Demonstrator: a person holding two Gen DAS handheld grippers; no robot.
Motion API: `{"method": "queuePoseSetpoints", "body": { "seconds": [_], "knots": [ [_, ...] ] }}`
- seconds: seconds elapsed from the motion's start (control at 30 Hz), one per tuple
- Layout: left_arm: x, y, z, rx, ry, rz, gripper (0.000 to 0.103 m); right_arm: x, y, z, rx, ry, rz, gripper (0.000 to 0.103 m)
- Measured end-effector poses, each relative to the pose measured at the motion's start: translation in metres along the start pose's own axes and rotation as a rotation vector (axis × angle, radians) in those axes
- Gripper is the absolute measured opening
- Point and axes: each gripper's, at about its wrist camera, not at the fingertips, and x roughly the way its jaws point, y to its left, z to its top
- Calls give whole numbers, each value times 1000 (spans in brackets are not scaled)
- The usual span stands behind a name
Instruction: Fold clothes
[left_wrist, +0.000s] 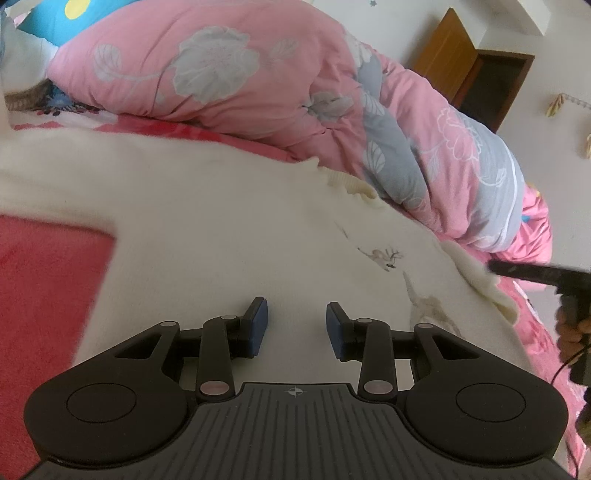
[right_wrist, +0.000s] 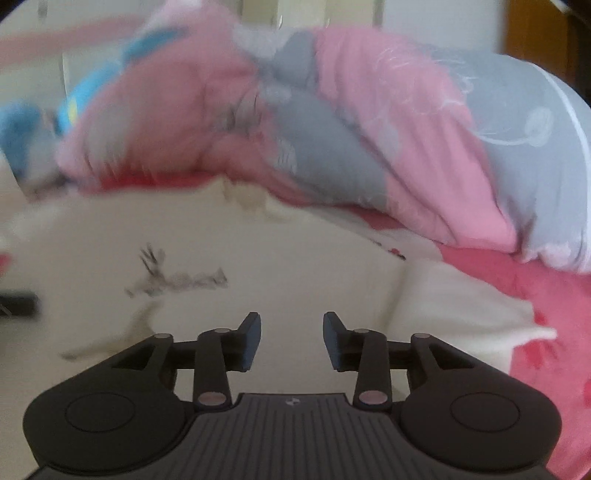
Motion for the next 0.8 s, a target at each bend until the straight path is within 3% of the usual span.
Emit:
{"method": "queuePoseSetpoints", "body": {
  "seconds": [0.13,0.27,0.37,0.5,0.7,0.77,0.8],
  "knots": [
    [0,0,1,-2,0,-1,35,-25,-89,-5,404,-79,-32,44],
    [1,0,1,-3,0,-3,35,-36,-182,-46,919,-130,-106,45],
    [1,1,1,-6,0,-4,35,-30,-216,-75,1126,-157,-81,45],
    [1,1,1,-6,-1,-6,35,-1,-238,-89,1291,-163,-4,45],
    [1,2,1,-5,-1,-5,35,36,-243,-74,1323,-179,7,42],
    [1,2,0,-5,-2,-5,35,45,-244,-67,1315,-184,-2,35],
    [1,2,0,-5,-2,-6,35,45,-244,-66,1303,-188,-12,23]
  ]
}}
